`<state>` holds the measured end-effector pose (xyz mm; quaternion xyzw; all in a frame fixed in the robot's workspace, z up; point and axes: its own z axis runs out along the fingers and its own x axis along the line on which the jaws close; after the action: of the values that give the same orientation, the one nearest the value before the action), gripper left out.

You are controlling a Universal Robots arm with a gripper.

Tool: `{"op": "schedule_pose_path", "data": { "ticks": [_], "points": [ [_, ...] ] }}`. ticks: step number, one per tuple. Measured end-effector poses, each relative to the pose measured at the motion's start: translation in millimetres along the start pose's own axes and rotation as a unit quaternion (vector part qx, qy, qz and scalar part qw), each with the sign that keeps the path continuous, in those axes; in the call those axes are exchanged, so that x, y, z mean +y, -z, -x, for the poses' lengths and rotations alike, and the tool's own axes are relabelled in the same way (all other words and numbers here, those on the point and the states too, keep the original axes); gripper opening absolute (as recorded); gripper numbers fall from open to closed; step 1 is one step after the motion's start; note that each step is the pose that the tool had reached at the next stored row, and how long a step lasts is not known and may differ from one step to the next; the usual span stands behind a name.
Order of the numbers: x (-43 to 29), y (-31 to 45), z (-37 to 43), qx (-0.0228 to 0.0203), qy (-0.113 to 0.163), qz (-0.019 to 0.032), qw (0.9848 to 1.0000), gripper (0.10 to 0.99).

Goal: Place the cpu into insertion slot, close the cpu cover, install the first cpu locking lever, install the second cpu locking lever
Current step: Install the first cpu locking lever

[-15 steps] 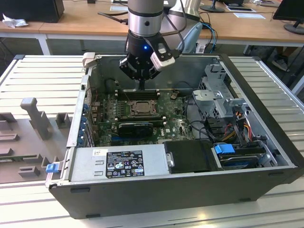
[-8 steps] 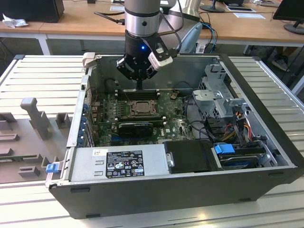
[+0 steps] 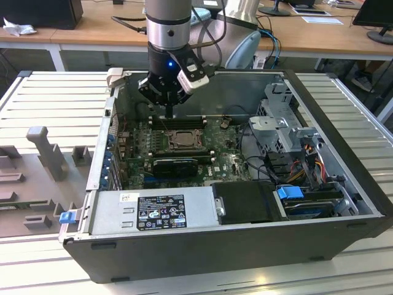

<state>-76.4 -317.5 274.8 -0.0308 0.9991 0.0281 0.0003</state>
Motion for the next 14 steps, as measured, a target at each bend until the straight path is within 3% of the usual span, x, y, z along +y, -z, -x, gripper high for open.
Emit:
{"op": "schedule_pose_path", "data": {
  "ticks": [6, 10, 14],
  "points": [
    [0.2, -5.0, -7.7, 0.0, 0.0, 0.0, 1.0, 0.106],
    [1.3, -9.9, -24.0, -0.0002, 0.0, 0.0, 1.0, 0.106],
    [4.0, -16.5, -33.8, -0.0002, 0.0, 0.0, 1.0, 0.106]
  ]
}}
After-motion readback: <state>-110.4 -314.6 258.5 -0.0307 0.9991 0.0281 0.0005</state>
